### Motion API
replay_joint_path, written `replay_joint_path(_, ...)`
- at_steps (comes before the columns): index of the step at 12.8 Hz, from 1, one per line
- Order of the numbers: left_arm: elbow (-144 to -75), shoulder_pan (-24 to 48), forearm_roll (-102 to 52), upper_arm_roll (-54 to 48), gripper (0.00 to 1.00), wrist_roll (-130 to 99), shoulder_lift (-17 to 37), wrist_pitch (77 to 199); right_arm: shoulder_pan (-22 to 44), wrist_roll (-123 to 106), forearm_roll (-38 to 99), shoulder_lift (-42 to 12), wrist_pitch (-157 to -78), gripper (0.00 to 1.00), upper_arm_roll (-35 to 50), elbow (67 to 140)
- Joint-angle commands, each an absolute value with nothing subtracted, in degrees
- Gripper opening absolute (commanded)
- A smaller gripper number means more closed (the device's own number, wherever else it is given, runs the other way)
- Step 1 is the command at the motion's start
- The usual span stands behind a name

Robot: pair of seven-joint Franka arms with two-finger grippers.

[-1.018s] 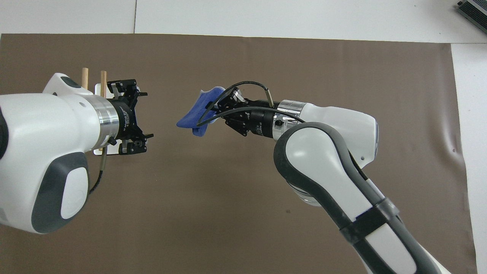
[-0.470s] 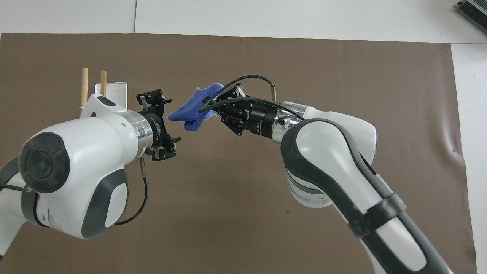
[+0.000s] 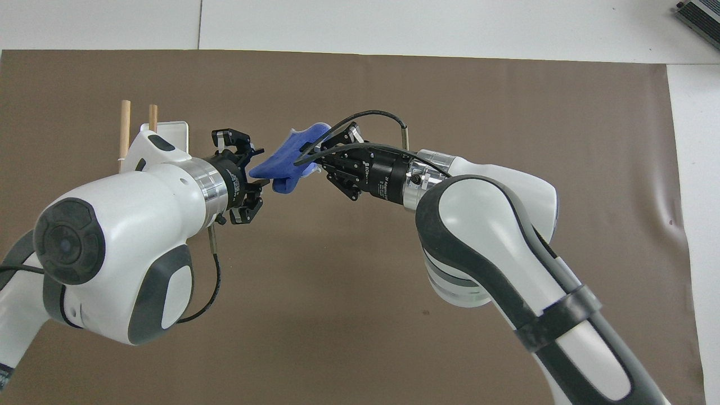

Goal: Right arm passes towel to left arm to hang
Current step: 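Close the left gripper on the towel held by the right gripper, then open the right gripper and withdraw while the left gripper pulls the towel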

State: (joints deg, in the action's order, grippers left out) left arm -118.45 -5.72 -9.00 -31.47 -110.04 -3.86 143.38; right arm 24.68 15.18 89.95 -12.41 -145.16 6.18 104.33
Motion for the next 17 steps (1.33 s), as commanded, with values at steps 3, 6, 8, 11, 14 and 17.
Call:
replay_joint_path(3,-118.5,-5.4,-9.9,-31.5,0.00,-105.7,-3.4,145.3,24.5,16.1,91.2,-12.1,-146.1,0.00,6.4,104.4)
replay_joint_path(6,-116.9,-5.9,-10.0,-31.2,0.00,-97.5,-1.9,146.8,24.4,16.0,91.1,-12.1,-146.1,0.00,6.4,104.4)
replay_joint_path(8,-115.5,-6.2,-10.0,-30.6,0.00,-96.3,-1.1,147.0,24.1,15.4,90.4,-12.1,-146.1,0.00,6.3,104.6)
replay_joint_path(11,-114.6,-6.3,-10.0,-28.4,0.00,-89.6,-0.3,147.7,23.8,15.2,89.9,-12.1,-146.6,0.55,6.2,104.6)
replay_joint_path(14,-112.8,-6.3,-10.0,-25.0,0.00,-82.4,0.7,147.7,23.7,9.1,78.3,-12.2,-153.5,1.00,6.1,106.6)
replay_joint_path(17,-113.1,-6.4,-10.1,-21.0,0.00,-76.7,0.7,147.3,20.1,8.3,51.4,-12.8,-153.2,1.00,5.8,108.2)
